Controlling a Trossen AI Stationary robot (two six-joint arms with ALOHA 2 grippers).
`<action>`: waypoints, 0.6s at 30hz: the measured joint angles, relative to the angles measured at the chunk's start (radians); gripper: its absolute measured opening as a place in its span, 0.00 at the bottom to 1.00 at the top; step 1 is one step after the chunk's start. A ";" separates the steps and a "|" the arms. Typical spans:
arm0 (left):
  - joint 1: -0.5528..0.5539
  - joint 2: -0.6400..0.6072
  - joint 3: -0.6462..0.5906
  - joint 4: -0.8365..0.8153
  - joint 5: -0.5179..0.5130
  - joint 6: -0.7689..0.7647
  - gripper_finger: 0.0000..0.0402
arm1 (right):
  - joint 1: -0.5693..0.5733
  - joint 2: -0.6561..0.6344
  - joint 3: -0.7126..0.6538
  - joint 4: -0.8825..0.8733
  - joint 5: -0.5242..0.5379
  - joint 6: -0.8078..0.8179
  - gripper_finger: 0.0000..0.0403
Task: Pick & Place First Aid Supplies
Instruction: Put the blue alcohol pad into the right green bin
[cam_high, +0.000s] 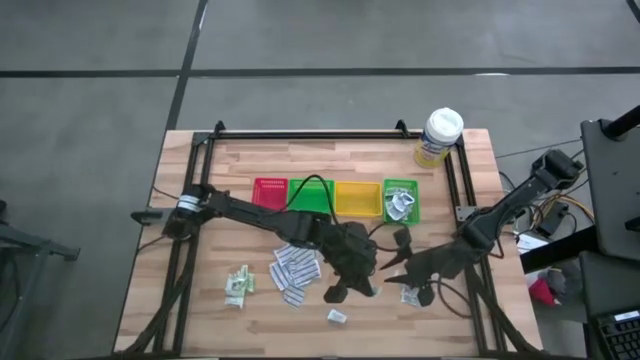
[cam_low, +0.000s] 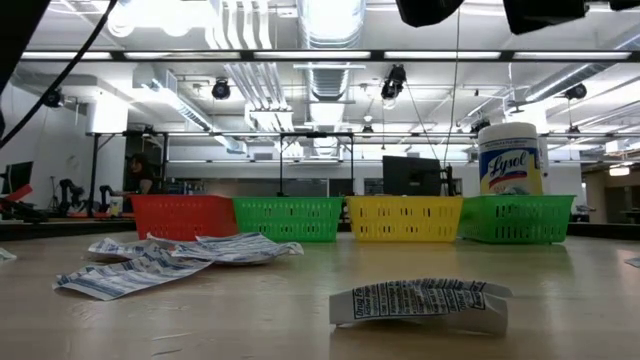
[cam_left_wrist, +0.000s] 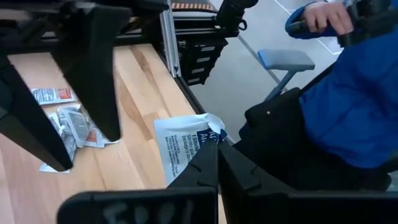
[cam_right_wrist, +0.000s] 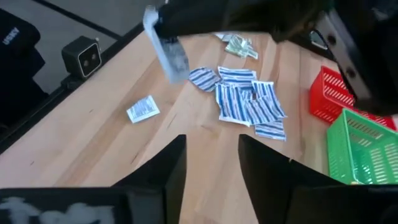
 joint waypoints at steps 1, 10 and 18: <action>0.000 0.000 0.000 -0.001 0.000 0.000 0.00 | 0.000 0.011 0.019 -0.015 0.000 0.000 0.37; 0.000 0.000 -0.002 -0.001 -0.007 0.007 0.00 | 0.000 0.096 0.117 -0.043 0.000 -0.004 0.40; 0.002 0.000 -0.023 0.012 -0.030 0.005 0.00 | 0.000 0.147 0.164 -0.046 0.000 -0.005 0.34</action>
